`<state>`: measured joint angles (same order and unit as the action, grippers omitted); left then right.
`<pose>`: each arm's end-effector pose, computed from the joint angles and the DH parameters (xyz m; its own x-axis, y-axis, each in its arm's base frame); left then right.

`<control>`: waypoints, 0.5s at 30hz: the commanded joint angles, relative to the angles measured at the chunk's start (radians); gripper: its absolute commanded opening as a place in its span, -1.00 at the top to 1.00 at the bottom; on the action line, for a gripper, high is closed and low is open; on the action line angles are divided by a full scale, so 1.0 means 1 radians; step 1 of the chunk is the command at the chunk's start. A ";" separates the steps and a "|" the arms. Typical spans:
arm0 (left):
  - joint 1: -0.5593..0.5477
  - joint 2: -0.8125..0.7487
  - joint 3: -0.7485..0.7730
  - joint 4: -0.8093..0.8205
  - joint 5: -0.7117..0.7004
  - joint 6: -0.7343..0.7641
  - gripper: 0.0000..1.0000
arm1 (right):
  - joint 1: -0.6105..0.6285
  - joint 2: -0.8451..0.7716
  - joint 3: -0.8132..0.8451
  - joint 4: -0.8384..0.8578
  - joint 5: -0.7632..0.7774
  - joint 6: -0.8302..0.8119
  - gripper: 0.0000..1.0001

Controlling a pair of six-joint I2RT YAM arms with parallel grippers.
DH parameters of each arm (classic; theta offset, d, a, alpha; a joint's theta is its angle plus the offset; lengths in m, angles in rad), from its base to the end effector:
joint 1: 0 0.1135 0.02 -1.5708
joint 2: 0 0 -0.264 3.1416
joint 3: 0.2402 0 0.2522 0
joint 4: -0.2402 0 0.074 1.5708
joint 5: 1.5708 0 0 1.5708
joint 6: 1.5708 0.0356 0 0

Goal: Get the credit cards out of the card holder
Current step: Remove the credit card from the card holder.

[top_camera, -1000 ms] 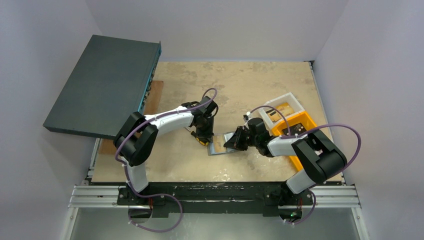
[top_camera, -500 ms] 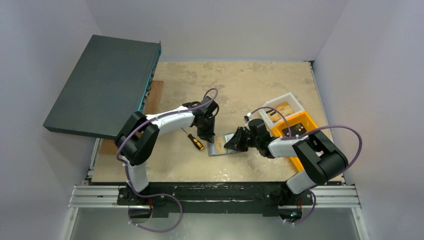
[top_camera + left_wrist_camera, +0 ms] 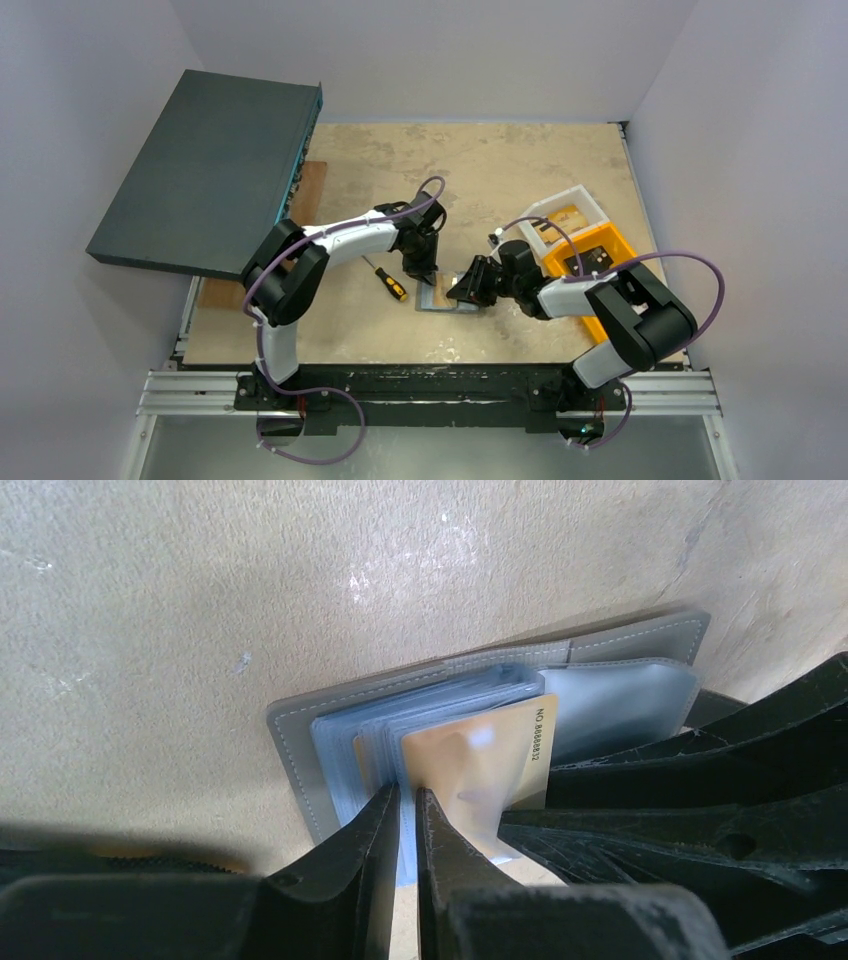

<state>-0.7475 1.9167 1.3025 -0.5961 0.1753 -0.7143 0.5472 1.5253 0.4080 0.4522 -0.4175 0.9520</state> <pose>0.2765 -0.2647 0.1677 -0.9866 0.0350 -0.1596 0.0903 0.9307 -0.3544 0.2086 0.1440 0.1176 -0.9151 0.3144 -0.2526 -0.0046 0.6181 0.7861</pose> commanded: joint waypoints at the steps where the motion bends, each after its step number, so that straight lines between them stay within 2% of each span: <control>1: -0.019 0.030 0.022 0.016 0.028 -0.014 0.79 | -0.003 0.016 -0.009 0.069 -0.038 0.013 0.50; 4: -0.021 0.031 0.004 0.022 0.030 -0.023 0.81 | -0.009 0.019 -0.014 0.079 -0.036 0.014 0.53; 8: -0.018 0.026 -0.019 0.006 0.002 -0.023 1.00 | -0.019 0.014 -0.030 0.087 -0.031 0.018 0.75; 15: 0.014 0.036 -0.026 -0.055 -0.055 -0.006 1.00 | -0.021 -0.011 -0.061 0.083 -0.006 0.036 1.00</control>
<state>-0.7490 1.9213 1.3025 -0.5972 0.1665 -0.7223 0.5304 1.5375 0.3698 0.5190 -0.4458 0.9810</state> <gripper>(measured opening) 0.003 0.069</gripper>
